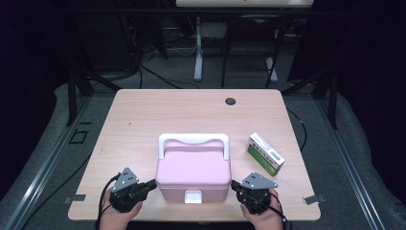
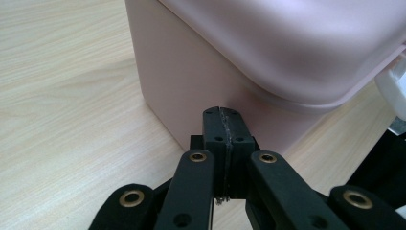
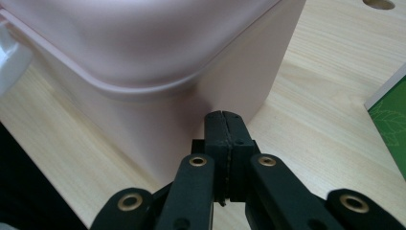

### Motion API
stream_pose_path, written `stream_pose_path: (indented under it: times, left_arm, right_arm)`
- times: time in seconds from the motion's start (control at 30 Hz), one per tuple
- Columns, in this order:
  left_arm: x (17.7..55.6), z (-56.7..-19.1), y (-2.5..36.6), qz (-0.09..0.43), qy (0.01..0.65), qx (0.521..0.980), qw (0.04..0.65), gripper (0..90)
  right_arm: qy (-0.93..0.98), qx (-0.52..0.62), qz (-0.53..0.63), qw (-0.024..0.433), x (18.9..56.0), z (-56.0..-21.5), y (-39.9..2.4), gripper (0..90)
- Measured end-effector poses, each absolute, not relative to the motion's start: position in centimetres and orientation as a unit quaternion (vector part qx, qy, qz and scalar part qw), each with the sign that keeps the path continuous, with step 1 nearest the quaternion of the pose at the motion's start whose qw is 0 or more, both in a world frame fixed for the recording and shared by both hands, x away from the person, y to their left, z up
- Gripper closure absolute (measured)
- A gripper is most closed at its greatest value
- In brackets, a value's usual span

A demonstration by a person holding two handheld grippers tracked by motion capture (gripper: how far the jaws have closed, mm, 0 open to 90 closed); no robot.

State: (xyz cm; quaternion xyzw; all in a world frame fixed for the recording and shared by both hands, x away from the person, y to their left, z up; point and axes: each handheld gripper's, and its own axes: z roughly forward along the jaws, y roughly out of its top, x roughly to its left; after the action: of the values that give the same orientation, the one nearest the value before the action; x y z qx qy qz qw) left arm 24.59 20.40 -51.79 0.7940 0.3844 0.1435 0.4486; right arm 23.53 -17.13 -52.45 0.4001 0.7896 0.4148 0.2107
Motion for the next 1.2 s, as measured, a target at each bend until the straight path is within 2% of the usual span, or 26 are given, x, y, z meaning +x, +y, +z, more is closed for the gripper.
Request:
stream_pose_path:
  times: [1.1,1.2]
  left_arm:
    - [23.7,-52.3,20.4,0.132,0.382,0.8,0.444,89.9]
    - [23.9,-52.4,20.7,0.127,0.386,0.797,0.447,86.5]
  right_arm:
    - [0.788,0.401,0.418,0.208,22.1,-52.6,-17.5,89.9]
    - [0.788,0.404,0.415,0.211,22.3,-52.7,-17.6,84.0]
